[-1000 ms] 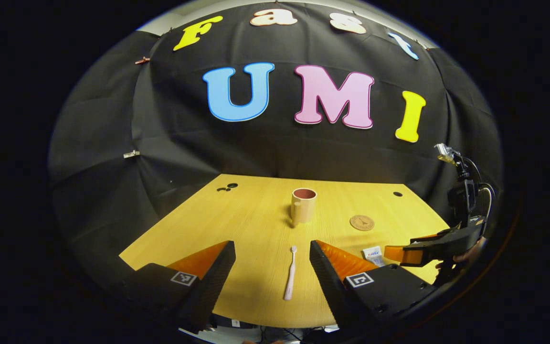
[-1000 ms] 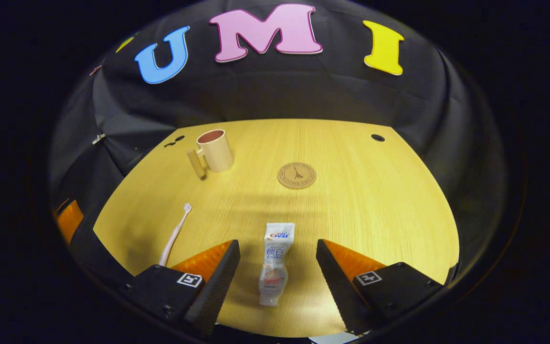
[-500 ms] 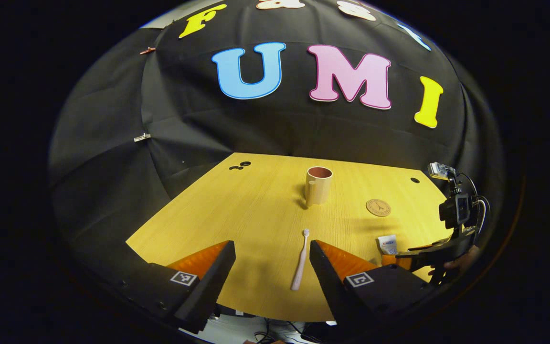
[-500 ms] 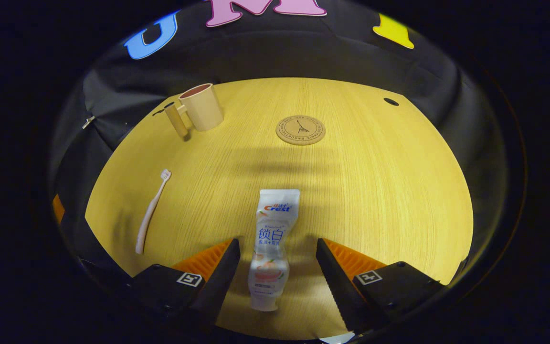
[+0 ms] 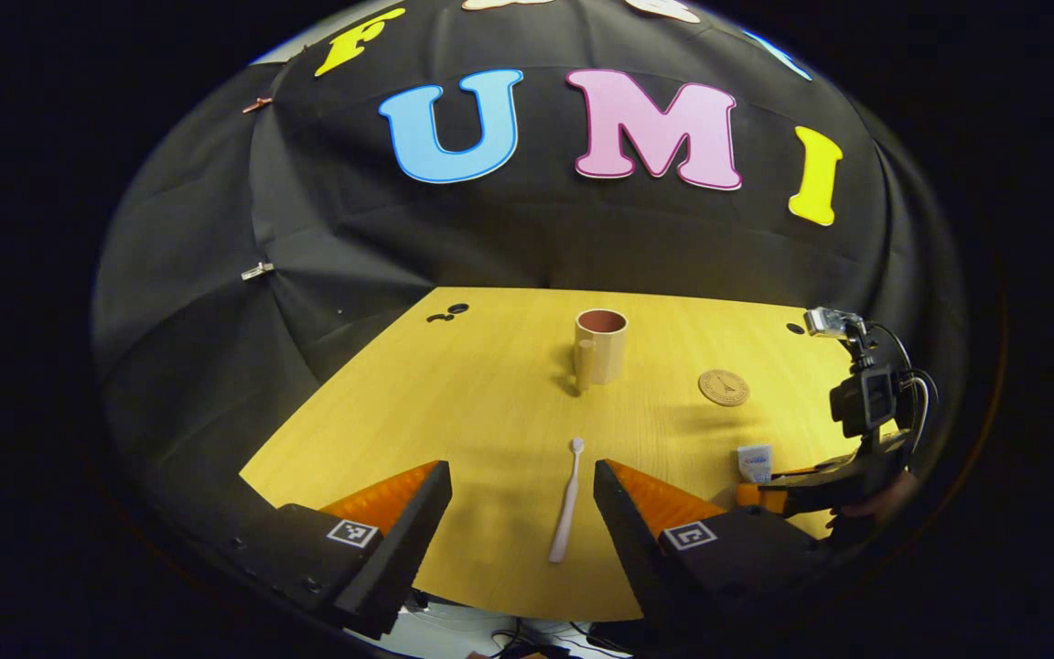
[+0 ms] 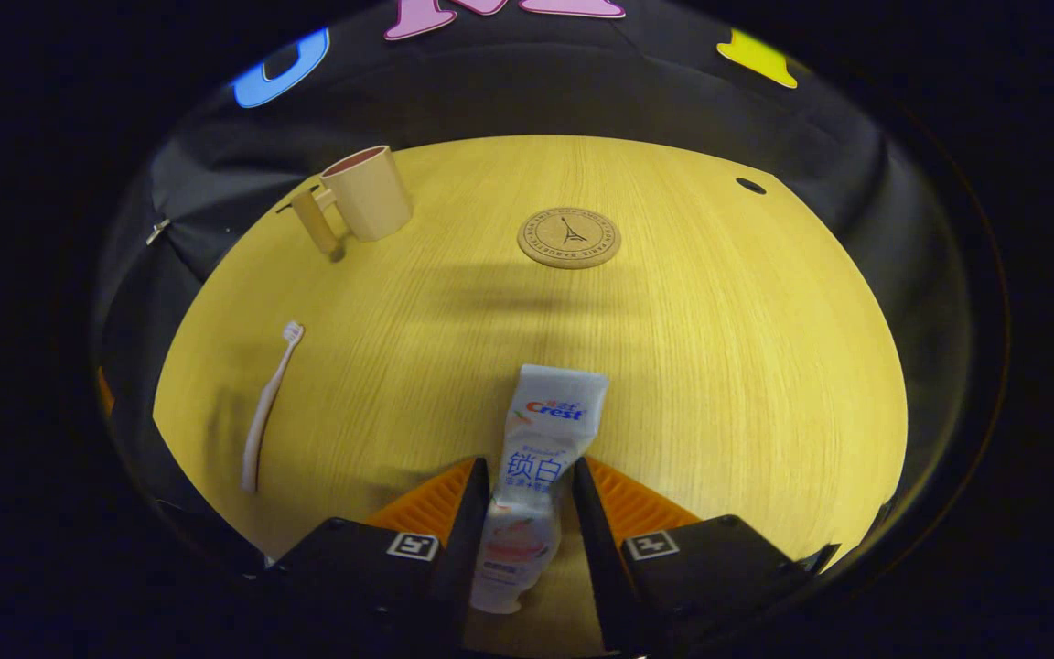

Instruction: Put the toothbrush and toothpaste on the desktop into the cup, then pick up the cup and place it on the coaster on the desktop.

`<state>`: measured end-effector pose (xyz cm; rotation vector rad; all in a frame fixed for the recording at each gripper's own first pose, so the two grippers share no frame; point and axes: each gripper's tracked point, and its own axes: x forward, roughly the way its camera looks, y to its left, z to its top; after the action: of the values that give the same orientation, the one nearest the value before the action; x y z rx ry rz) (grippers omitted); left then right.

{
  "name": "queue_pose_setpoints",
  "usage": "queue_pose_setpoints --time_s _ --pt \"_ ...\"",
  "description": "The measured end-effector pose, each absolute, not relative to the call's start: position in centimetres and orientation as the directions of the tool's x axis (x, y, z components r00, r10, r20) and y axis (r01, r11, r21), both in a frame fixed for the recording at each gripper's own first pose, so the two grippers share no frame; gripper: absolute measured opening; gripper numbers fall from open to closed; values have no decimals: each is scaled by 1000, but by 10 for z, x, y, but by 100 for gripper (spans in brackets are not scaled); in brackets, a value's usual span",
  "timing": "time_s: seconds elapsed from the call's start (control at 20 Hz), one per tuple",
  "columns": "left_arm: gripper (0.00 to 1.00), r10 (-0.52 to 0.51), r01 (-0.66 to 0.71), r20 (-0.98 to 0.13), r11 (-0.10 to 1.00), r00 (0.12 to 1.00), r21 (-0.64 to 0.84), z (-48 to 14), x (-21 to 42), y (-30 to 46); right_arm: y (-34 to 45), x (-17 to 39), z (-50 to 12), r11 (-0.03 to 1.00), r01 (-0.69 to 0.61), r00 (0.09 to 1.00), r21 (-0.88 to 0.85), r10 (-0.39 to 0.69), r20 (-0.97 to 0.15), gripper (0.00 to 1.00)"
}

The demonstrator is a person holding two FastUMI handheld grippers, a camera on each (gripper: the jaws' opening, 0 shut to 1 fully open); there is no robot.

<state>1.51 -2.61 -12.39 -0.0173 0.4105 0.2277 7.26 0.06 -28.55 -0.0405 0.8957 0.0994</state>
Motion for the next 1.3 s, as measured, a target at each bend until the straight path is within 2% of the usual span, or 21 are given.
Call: queue_pose_setpoints --time_s 0.05,0.1,0.4,0.5,0.6,0.65,0.95,1.2,1.25,1.3 --pt "98 204 -210 -399 977 894 31 -125 16 -28 1 73 -288 994 -106 614 -2 64 -787 41" --pt "98 191 -195 -397 980 898 30 -125 18 -31 2 74 -290 993 -116 612 -14 60 -788 44" --pt "97 109 -124 -409 992 906 -9 -130 34 -29 2 73 -288 997 -83 569 -8 41 -821 44" --pt "98 89 -106 -438 994 894 -14 -140 41 -21 2 73 -289 997 -80 560 -7 39 -828 30" --pt "97 79 -99 -463 995 883 -19 -152 49 -10 3 71 -290 998 -64 549 19 51 -834 32" --pt "98 74 -99 -477 995 876 -27 -157 53 -6 4 69 -289 998 -60 542 31 59 -839 28" --pt "98 7 -75 -600 993 800 -89 -198 74 -9 -8 66 -268 994 -102 568 47 97 -817 27" --pt "98 27 -69 -668 997 744 -37 -226 93 -23 -16 71 -250 986 -135 574 98 158 -803 27" --pt "92 45 -92 -682 995 730 -33 -233 97 -23 -18 72 -250 985 -141 573 102 166 -803 27" --pt "98 63 -119 -697 992 714 -32 -239 100 -21 -21 74 -249 984 -147 571 102 169 -803 27"
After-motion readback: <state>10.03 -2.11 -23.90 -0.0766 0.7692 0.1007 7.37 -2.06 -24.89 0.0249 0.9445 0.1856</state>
